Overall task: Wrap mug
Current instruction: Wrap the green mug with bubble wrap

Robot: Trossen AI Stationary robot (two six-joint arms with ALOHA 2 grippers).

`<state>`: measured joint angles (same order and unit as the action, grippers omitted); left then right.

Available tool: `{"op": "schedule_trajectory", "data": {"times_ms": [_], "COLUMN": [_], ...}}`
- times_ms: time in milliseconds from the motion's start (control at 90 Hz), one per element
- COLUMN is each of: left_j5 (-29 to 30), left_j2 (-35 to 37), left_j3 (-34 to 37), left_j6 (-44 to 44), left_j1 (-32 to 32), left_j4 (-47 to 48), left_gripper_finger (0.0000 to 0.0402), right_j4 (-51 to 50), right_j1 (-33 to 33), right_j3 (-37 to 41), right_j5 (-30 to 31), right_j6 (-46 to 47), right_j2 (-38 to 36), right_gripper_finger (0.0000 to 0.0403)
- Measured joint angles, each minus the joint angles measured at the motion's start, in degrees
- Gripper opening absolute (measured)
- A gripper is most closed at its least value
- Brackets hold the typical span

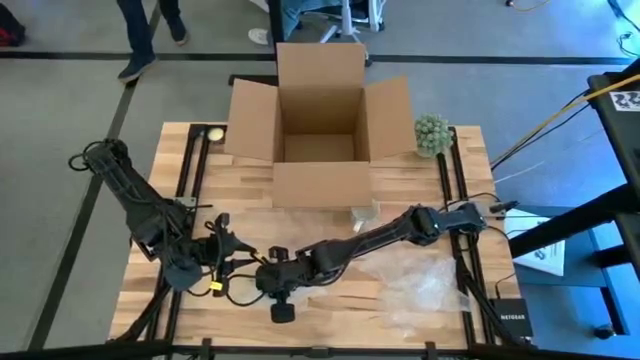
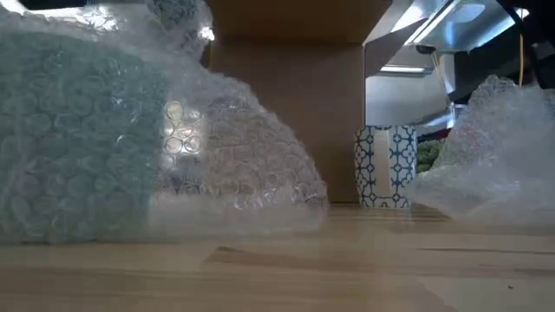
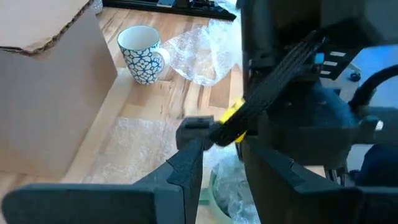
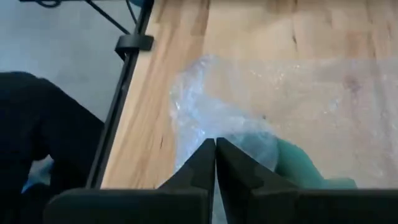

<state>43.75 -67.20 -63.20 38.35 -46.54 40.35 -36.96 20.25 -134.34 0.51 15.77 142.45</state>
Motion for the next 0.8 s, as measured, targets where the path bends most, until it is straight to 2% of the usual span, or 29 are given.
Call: {"op": "schedule_trajectory", "data": {"times_ms": [556, 800], "left_j5": [0.4, 0.4], "left_j2": [-0.2, -0.2], "left_j3": [0.0, 0.0], "left_j6": [-0.2, 0.0], "left_j1": [0.0, 0.0], "left_j4": [-0.1, -0.2], "left_gripper_finger": [0.0098, 0.0098], "right_j4": [-4.9, -6.6], "right_j1": [-1.3, -1.5], "right_j3": [0.0, -0.3], "right_j5": [-0.4, -0.5], "right_j6": [0.3, 1.4], "right_j2": [5.2, 5.0], "right_gripper_finger": [0.0001, 0.0001]}}
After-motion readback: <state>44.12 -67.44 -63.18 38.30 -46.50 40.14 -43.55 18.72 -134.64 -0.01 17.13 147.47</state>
